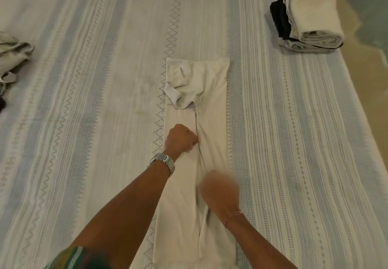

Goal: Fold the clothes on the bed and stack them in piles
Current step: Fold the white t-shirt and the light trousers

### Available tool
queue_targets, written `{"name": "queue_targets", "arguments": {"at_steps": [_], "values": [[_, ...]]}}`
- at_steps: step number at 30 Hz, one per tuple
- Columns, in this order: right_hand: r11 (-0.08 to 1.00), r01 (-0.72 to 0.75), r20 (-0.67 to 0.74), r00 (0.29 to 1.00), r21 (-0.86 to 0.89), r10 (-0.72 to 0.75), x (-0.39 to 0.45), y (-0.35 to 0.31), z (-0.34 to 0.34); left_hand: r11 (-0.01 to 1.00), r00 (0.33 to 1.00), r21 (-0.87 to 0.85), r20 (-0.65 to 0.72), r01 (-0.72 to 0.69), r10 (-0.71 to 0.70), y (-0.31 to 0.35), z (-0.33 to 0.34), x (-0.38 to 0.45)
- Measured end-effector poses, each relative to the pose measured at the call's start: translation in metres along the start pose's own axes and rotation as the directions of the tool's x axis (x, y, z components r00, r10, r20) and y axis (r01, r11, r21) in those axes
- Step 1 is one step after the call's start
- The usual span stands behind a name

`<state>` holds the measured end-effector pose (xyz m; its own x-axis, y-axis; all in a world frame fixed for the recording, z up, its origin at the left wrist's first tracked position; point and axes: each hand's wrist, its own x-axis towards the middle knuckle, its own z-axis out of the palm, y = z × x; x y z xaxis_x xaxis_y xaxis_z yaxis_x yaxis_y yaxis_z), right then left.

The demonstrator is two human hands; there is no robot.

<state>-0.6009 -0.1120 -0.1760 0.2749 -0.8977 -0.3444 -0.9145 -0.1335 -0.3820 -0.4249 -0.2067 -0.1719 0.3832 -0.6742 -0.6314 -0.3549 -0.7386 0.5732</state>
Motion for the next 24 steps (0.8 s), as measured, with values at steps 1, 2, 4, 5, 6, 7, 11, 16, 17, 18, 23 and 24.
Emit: {"name": "queue_targets", "arguments": {"at_steps": [1, 2, 4, 5, 6, 7, 11, 16, 17, 18, 23, 24], "values": [[0.999, 0.044, 0.003, 0.999, 0.008, -0.044, -0.004, -0.002, 0.002, 1.0, 1.0, 0.001, 0.009, -0.006, 0.006, -0.002, 0.0, -0.005], [0.997, 0.075, 0.008, 0.997, 0.012, -0.075, -0.005, -0.003, 0.004, 1.0, 1.0, 0.001, 0.016, -0.004, 0.004, -0.004, 0.001, -0.006], [0.995, 0.1, 0.022, 0.995, 0.024, -0.1, -0.011, -0.005, 0.008, 1.0, 1.0, 0.006, 0.015, 0.001, -0.002, -0.008, 0.001, -0.012], [0.995, 0.097, 0.033, 0.995, 0.026, -0.098, -0.016, -0.004, 0.009, 1.0, 1.0, 0.003, 0.012, 0.008, -0.008, -0.014, 0.002, -0.017], [0.996, 0.084, 0.038, 0.996, 0.037, -0.085, -0.016, -0.002, 0.009, 1.0, 1.0, -0.003, 0.01, 0.011, -0.011, -0.016, 0.003, -0.018], [0.996, 0.067, 0.044, 0.997, 0.056, -0.069, -0.024, 0.001, 0.01, 1.0, 1.0, -0.004, 0.012, 0.014, -0.014, -0.023, 0.006, -0.025], [0.998, 0.024, 0.061, 0.998, 0.066, -0.028, -0.062, 0.014, 0.013, 0.998, 0.999, 0.06, 0.041, 0.016, -0.018, -0.041, 0.019, -0.05], [1.0, 0.024, 0.094, 0.995, 0.018, -0.026, -0.116, 0.025, 0.026, 0.991, 0.984, 0.103, 0.149, 0.08, -0.095, -0.06, 0.035, -0.084], [1.0, 0.023, 0.102, 0.994, 0.016, -0.025, -0.122, 0.025, 0.027, 0.992, 0.981, 0.094, 0.165, 0.086, -0.101, -0.064, 0.038, -0.091], [0.999, 0.034, 0.111, 0.993, 0.005, -0.034, -0.13, 0.025, 0.028, 0.992, 0.979, 0.087, 0.178, 0.088, -0.102, -0.07, 0.042, -0.101], [0.995, 0.091, 0.078, 0.993, -0.034, -0.088, -0.141, 0.022, 0.029, 0.991, 0.965, 0.11, 0.241, 0.08, -0.104, -0.09, 0.054, -0.135], [0.994, 0.103, 0.068, 0.993, -0.029, -0.1, -0.144, 0.022, 0.028, 0.99, 0.96, 0.109, 0.255, 0.087, -0.112, -0.095, 0.057, -0.141]]}}
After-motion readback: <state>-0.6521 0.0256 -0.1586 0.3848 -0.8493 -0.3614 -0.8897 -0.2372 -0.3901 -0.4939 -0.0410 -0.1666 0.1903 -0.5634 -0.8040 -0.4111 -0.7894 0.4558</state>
